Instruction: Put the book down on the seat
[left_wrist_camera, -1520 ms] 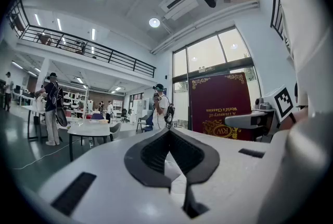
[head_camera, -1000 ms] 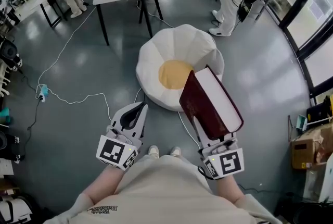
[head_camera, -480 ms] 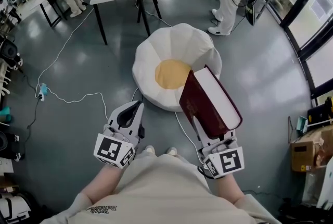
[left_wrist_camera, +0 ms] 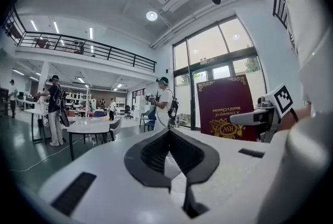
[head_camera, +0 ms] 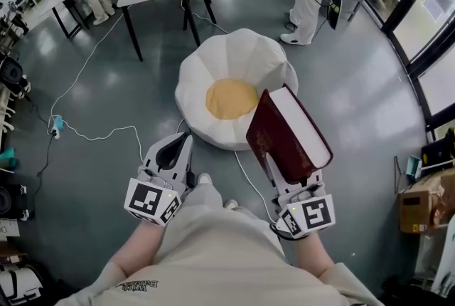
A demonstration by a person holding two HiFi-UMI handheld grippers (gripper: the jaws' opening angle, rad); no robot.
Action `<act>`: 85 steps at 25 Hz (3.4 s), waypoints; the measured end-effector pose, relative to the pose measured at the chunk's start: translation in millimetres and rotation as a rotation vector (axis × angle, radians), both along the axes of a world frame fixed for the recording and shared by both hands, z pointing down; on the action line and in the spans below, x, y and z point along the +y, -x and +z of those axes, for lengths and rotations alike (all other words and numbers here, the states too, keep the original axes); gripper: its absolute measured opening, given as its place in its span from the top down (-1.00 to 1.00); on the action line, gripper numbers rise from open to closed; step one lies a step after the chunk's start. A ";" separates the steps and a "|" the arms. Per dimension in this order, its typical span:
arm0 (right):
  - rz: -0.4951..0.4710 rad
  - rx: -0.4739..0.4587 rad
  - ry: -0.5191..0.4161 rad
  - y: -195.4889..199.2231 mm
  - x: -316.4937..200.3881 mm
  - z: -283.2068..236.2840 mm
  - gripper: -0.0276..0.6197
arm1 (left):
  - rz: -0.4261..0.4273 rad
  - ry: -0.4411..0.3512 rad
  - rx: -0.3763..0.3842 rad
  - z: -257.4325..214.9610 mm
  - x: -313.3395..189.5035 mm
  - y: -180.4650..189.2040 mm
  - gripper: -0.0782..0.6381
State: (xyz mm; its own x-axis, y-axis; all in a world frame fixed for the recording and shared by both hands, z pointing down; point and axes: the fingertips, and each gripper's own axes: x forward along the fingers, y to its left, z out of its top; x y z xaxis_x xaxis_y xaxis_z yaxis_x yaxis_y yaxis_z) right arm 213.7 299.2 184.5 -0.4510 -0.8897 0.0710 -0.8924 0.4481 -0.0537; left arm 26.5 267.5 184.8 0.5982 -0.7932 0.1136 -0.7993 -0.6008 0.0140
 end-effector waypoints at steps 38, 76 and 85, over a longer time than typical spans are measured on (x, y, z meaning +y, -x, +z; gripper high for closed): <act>0.005 0.051 0.041 117.1 -328.8 2.4 0.22 | 0.071 -0.007 0.034 12.1 -334.4 98.7 0.77; -0.254 0.056 0.116 155.8 -438.5 26.2 0.22 | -0.019 0.028 0.017 40.0 -419.8 103.0 0.77; -0.411 -0.049 0.268 188.3 -478.9 88.7 0.22 | -0.053 0.004 0.076 100.5 -444.2 111.0 0.77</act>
State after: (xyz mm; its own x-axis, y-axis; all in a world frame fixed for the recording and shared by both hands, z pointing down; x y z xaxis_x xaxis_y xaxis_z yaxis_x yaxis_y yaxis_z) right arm 25.4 -179.8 273.2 -0.7691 -0.5912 0.2428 -0.6385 0.7271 -0.2524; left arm -84.5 -176.7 285.3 0.5624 -0.8236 0.0730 -0.8265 -0.5575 0.0781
